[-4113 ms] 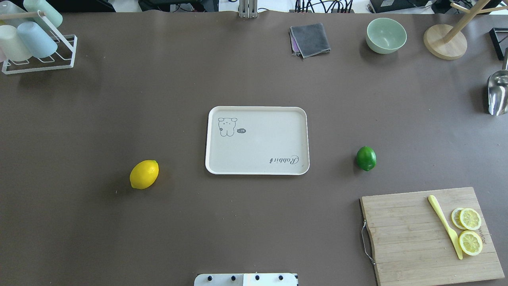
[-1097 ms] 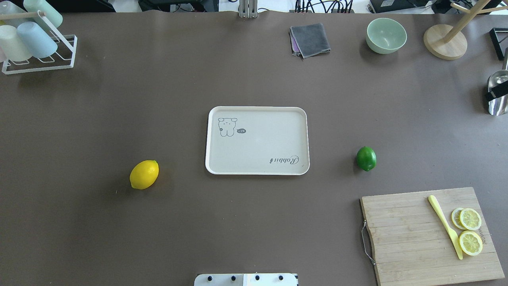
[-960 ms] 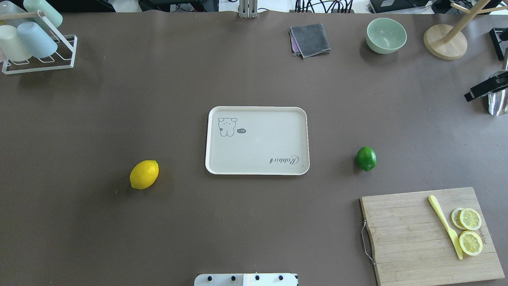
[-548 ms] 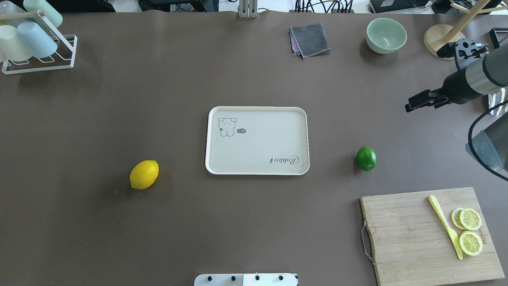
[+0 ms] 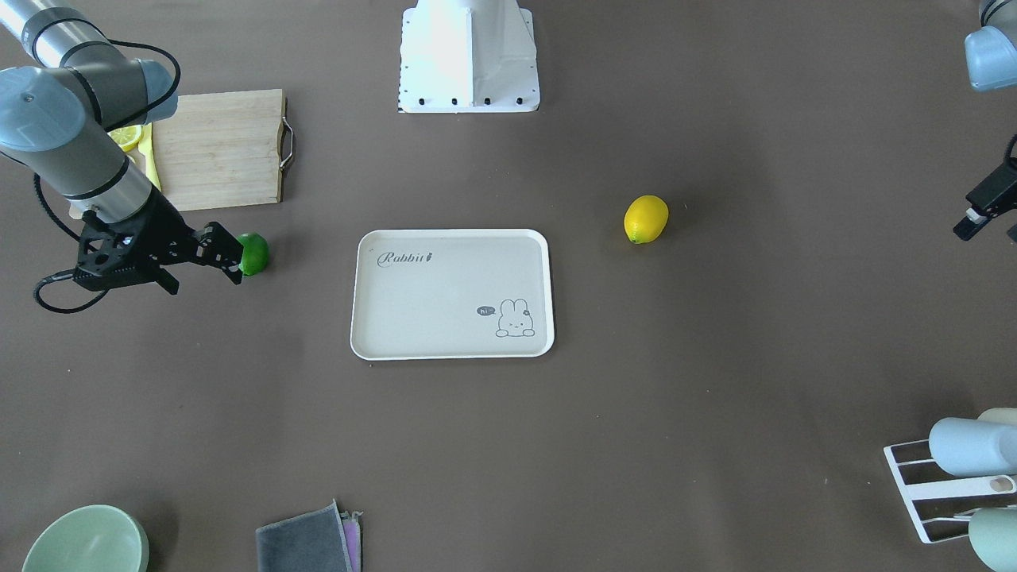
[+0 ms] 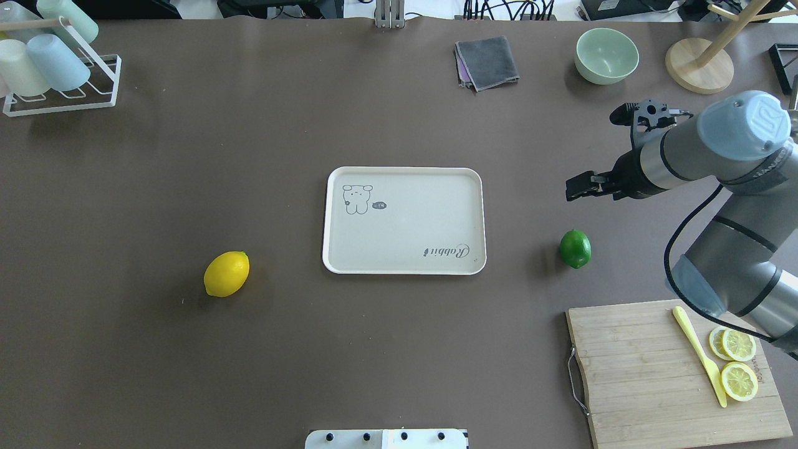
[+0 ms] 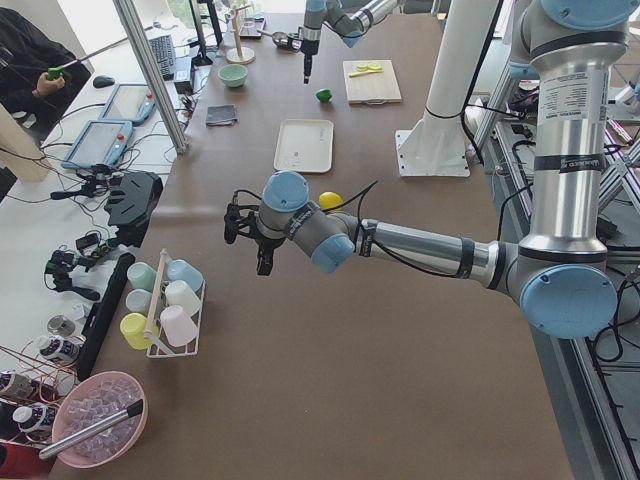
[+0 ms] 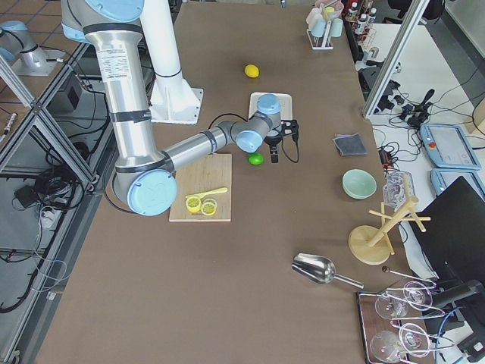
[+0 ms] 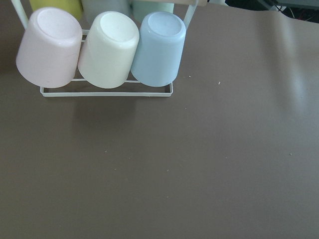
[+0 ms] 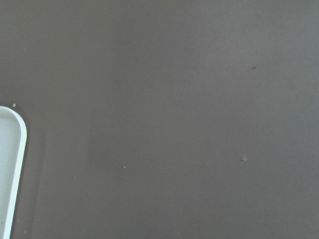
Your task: Place all lemons on tray
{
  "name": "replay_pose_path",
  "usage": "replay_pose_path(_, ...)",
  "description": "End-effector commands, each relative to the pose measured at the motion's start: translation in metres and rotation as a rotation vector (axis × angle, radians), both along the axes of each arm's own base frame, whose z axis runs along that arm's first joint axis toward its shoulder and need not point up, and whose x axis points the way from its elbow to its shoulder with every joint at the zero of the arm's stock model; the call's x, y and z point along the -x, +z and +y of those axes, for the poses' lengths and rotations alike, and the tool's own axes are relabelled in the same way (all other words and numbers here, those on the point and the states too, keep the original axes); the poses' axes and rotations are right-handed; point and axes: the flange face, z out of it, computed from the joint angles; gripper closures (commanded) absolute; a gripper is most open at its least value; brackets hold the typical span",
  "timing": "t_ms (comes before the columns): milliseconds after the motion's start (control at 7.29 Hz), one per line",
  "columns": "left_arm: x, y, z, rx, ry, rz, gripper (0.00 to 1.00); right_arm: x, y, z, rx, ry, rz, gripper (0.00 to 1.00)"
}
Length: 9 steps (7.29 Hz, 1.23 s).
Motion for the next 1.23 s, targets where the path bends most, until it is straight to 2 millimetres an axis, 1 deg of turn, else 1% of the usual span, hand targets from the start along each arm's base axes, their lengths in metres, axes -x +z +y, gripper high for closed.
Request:
replay_pose_path(0, -0.040, -0.015, -0.006, 0.037, -0.035, 0.021, 0.02, 0.036, 0.011, 0.029, 0.025, -0.028, 0.043, 0.00)
replay_pose_path(137, -0.051, -0.025, -0.011, 0.045, -0.036, 0.038, 0.02, 0.044, 0.014, 0.037, 0.055, -0.034, 0.058, 0.00)
replay_pose_path(274, -0.056, -0.031, -0.012, 0.047, -0.036, 0.047, 0.02, 0.047, 0.019, 0.042, 0.074, -0.039, 0.066, 0.00)
replay_pose_path(411, -0.062, -0.032, -0.012, 0.043, -0.024, 0.046, 0.02, 0.056, 0.021, 0.050, 0.086, -0.056, 0.085, 0.00)
replay_pose_path(548, -0.081, -0.040, -0.015, 0.025, -0.004, 0.040, 0.02, 0.056, 0.024, 0.052, 0.089, -0.057, 0.089, 0.00)
replay_pose_path(685, -0.108, -0.048, -0.014, 0.003, 0.019, 0.029, 0.03, 0.055, 0.018, 0.053, 0.082, -0.062, 0.078, 0.00)
replay_pose_path(823, -0.126, -0.058, -0.014, -0.004, 0.028, 0.034, 0.04, 0.055, 0.017, 0.053, 0.082, -0.060, 0.077, 0.05)
replay_pose_path(960, -0.130, -0.064, -0.017, 0.005, 0.021, 0.046, 0.12, 0.054, 0.013, 0.054, 0.078, -0.061, 0.070, 0.75)
replay_pose_path(1097, -0.132, -0.066, -0.017, 0.004, 0.023, 0.048, 0.12, 0.055, 0.016, 0.053, 0.084, -0.062, 0.077, 1.00)
